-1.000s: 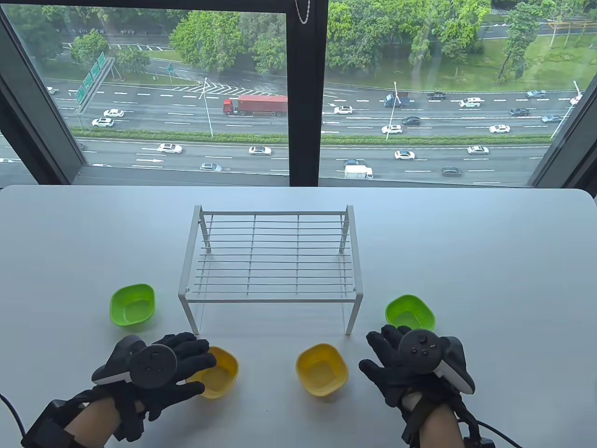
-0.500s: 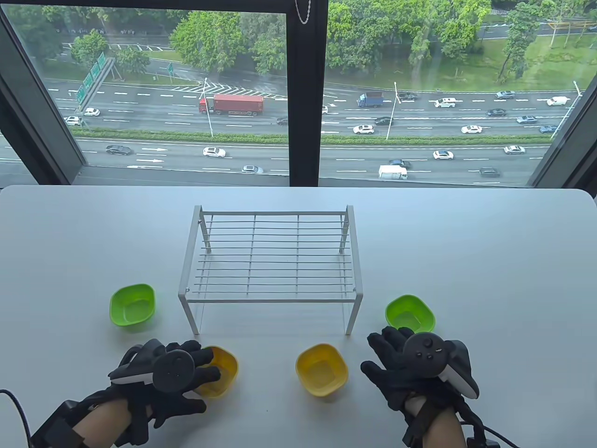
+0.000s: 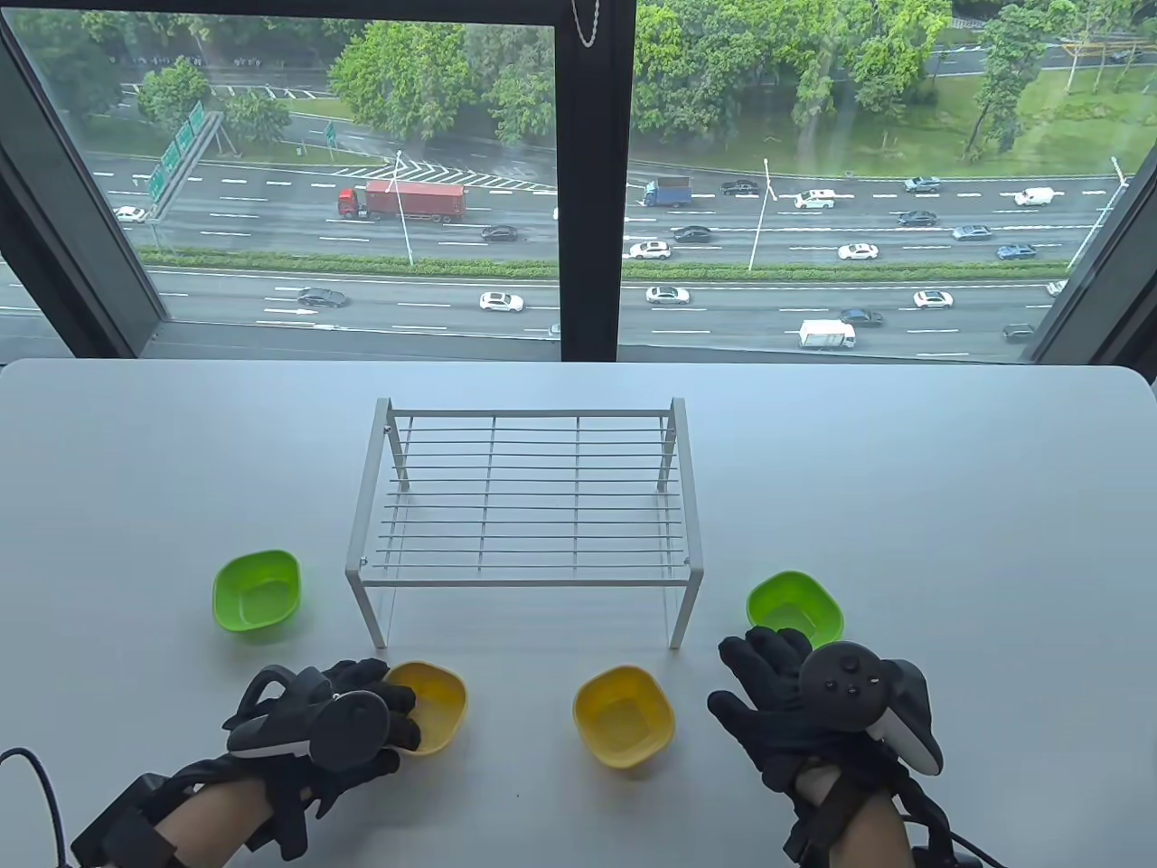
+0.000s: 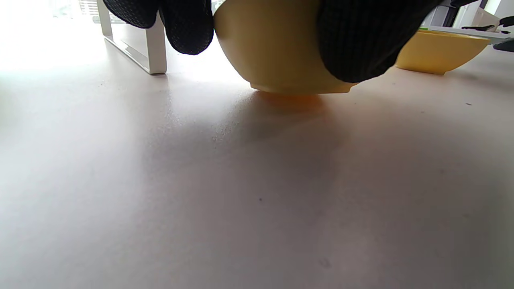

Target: Flip small dish upside down onto kitchen shelf

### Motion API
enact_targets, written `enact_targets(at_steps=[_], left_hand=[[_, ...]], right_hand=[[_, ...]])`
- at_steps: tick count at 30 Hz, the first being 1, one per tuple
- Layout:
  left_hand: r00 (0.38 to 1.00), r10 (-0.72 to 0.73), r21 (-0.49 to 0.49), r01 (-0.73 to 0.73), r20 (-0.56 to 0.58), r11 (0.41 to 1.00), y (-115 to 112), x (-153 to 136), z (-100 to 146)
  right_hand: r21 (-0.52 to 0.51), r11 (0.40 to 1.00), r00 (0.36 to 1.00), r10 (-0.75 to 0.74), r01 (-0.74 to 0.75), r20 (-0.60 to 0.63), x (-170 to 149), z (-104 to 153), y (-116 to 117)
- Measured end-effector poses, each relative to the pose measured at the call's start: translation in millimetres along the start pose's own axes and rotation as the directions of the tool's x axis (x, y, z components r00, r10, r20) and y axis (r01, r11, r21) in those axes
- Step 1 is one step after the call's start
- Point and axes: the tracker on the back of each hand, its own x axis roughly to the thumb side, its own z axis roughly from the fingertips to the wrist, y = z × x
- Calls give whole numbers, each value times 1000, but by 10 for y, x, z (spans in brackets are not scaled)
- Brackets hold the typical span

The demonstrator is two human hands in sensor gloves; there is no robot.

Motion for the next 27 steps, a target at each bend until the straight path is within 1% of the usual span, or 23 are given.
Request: enact_targets(at_steps=[2, 6, 13, 16, 20, 23, 27], left_hand=[[1000, -15, 38, 15, 11, 999, 48, 3, 26], [1000, 2, 73, -4, 31, 997, 117, 7, 56], [997, -17, 202, 1, 77, 979, 325, 58, 161], [994, -13, 271, -17, 109, 962, 435, 85, 222], [988, -33, 404, -32, 154, 914, 588, 116, 321], [982, -57, 472, -35, 179, 881, 685, 127, 389], [976, -59, 503, -56, 208, 862, 762, 135, 445]], right_hand=[[0, 1000, 1000, -2, 2, 2, -2, 2, 3], [3, 1000, 1000, -5, 5, -1, -2, 3, 3], [6, 1000, 1000, -18, 18, -4, -7, 3, -6], [8, 1000, 1000, -27, 27, -1, -12, 4, -16], [11, 999, 999, -35, 35, 1, -17, 0, -24], [21, 999, 999, -37, 37, -1, -16, -3, -19], [26, 999, 999, -35, 35, -2, -11, -2, -18]])
